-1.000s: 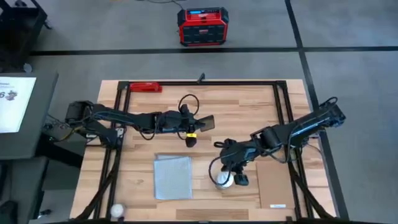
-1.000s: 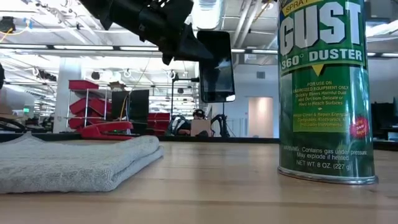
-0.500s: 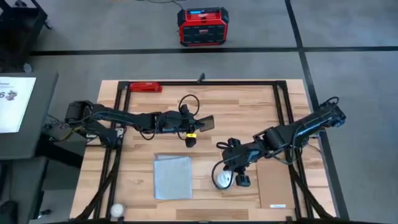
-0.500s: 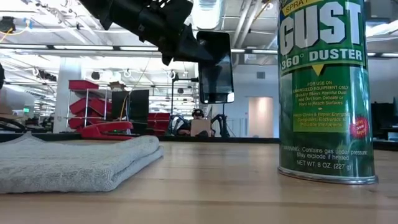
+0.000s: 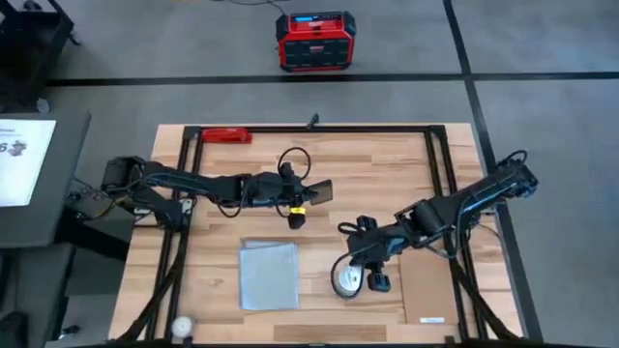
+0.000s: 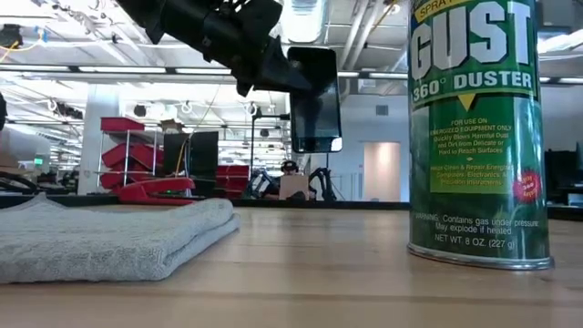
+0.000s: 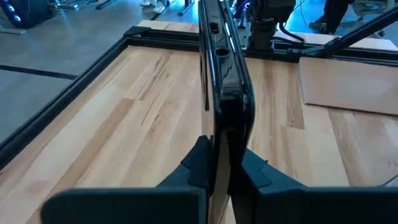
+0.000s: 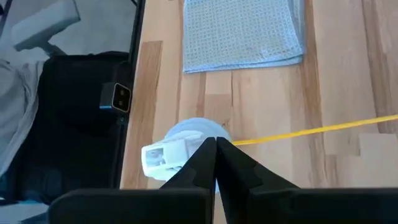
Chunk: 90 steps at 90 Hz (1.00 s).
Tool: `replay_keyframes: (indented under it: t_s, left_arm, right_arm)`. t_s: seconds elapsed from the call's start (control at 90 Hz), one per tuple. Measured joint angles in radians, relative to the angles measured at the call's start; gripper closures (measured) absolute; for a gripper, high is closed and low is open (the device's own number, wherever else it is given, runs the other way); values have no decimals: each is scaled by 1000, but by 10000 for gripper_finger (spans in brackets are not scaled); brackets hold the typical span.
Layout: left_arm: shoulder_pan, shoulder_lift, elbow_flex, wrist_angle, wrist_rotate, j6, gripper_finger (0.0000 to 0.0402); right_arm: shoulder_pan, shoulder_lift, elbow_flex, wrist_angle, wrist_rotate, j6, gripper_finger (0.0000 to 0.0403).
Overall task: Apply microfiber cloth
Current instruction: Spray the front of the black phone with the spray bottle
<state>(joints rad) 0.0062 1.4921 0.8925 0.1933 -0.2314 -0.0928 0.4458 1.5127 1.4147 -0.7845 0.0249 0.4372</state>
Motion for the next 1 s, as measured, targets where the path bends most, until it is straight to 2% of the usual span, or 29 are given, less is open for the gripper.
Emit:
replay_keyframes:
  t_s: [0.322,0.656,1.0]
  left_arm:
    - [-28,0,1,-1,0,-8,395]
    - [-50,0,57,-63,-2,19,395]
    - [-113,0,63,-94,-111,-29,395]
  right_arm:
    - [-3,13,0,0,-1,1,403]
    - [-3,13,0,-1,-5,1,403]
    - [-3,14,39,-14,-8,0,403]
